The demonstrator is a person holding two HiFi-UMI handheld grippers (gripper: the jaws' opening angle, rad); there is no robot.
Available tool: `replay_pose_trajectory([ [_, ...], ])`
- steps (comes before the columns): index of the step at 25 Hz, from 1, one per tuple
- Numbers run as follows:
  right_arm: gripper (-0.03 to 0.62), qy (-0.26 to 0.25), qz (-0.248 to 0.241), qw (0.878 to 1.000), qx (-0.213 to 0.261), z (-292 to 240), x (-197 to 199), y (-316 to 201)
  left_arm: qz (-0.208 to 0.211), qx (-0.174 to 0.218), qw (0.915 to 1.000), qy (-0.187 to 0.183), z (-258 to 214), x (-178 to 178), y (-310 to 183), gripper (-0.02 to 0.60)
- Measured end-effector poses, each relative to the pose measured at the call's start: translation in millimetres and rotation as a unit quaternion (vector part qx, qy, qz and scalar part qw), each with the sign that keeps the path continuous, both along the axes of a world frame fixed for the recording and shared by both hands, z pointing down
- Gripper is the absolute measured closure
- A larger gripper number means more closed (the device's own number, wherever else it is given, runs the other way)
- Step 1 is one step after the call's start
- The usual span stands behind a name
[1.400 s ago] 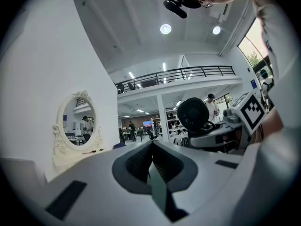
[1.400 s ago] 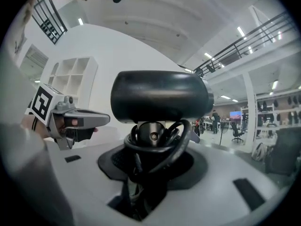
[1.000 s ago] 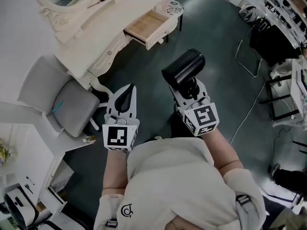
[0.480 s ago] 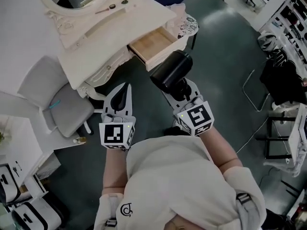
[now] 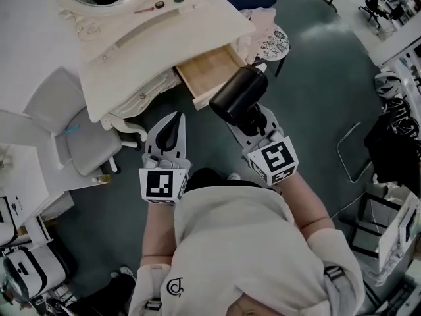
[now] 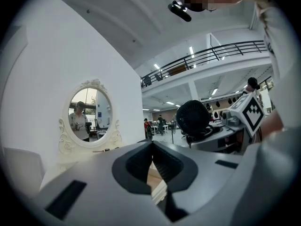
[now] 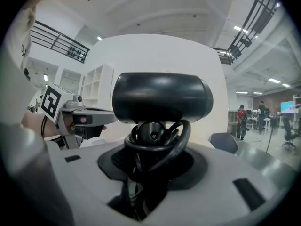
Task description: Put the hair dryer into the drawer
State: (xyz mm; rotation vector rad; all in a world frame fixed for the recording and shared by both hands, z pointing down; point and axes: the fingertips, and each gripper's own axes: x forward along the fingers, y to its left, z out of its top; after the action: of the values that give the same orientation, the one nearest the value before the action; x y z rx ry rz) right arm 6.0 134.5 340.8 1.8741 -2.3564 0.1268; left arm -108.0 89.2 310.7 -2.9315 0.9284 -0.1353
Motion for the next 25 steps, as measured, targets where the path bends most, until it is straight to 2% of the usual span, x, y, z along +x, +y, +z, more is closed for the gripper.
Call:
replay_pose_trajectory([
  [3,0.413,0.000,-0.003,1.000,-0.014,9.0,20.8,-23.1,-0.011,-0.010,0.9998,-0.011,10.8,17.4,-22.9,0.569],
  [8,0.413,-0.006,-0.017,0.999,-0.032,17.7,38.4,-72.4,-0.023,-0.028,0.9992,0.014,12.1,37.2,-79.1,0.569],
  [17,0.413,0.002,-0.042,0.998,-0.057,30.7,74.5,-186.0,-0.034,-0.022,0.9991,0.008,14.8,72.2,-186.4,0.569],
  [20,0.413,0.002,-0.063,0.996,-0.061,36.7,76.7,-217.2,-0.039,-0.011,0.9991,0.006,12.4,78.0,-211.0,0.569],
  [25,0.413,0.003,-0.121,0.989,-0.081,56.6,77.5,-252.1,-0.070,-0.013,0.9972,0.024,12.8,86.0,-231.7,0.569],
])
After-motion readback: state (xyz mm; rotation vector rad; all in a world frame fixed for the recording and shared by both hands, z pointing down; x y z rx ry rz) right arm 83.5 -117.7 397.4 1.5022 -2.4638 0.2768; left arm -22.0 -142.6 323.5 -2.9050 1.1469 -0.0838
